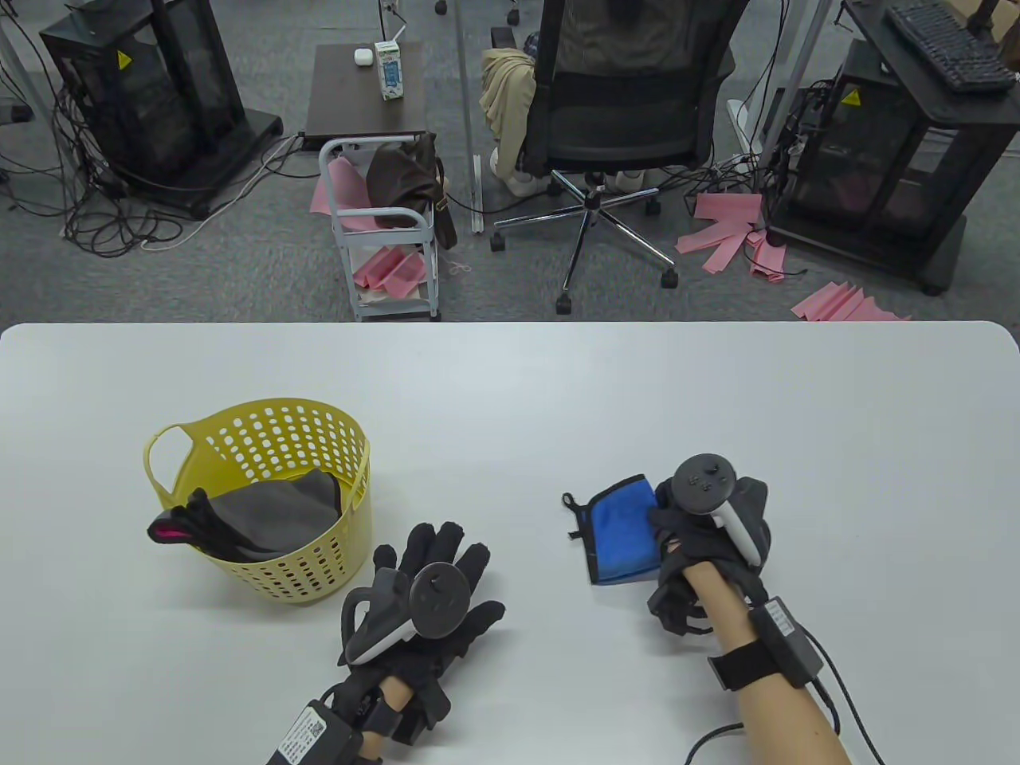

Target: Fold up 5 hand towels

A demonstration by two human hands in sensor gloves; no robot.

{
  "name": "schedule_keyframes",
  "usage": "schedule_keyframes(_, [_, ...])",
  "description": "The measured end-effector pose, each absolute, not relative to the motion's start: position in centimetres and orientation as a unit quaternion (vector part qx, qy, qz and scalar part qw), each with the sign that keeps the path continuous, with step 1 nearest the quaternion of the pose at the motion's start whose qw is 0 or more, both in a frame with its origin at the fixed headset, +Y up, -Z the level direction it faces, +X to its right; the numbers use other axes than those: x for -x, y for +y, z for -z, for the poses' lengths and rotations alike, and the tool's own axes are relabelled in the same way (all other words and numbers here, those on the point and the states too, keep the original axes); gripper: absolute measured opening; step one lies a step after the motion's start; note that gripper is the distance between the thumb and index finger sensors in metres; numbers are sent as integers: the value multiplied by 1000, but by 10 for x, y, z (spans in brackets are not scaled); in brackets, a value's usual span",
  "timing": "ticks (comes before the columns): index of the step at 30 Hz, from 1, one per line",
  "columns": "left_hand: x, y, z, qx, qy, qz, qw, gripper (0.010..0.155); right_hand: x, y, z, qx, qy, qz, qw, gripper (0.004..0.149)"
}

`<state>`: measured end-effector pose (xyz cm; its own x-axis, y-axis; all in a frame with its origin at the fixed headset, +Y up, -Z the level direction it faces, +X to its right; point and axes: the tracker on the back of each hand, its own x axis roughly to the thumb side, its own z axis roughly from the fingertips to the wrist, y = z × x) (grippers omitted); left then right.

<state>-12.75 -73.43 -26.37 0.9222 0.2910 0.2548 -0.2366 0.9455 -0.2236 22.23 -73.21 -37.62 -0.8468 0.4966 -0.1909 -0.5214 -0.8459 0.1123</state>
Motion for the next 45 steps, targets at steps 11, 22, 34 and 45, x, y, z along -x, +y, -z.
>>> schedule_keyframes(11, [124, -734, 263, 97, -150, -130, 975, 78, -310, -729, 388, 164, 84, -956, 231, 44])
schedule_keyframes(22, [123, -733, 262, 96, -154, -130, 975, 78, -298, -740, 376, 162, 80, -977, 114, 57])
schedule_keyframes(34, [124, -737, 265, 104, -153, -131, 974, 78, -191, -705, 331, -93, 81, -987, 105, 80])
schedule_keyframes(45, [124, -737, 264, 97, -154, -129, 975, 79, -122, -714, 286, -204, 105, -972, 44, 89])
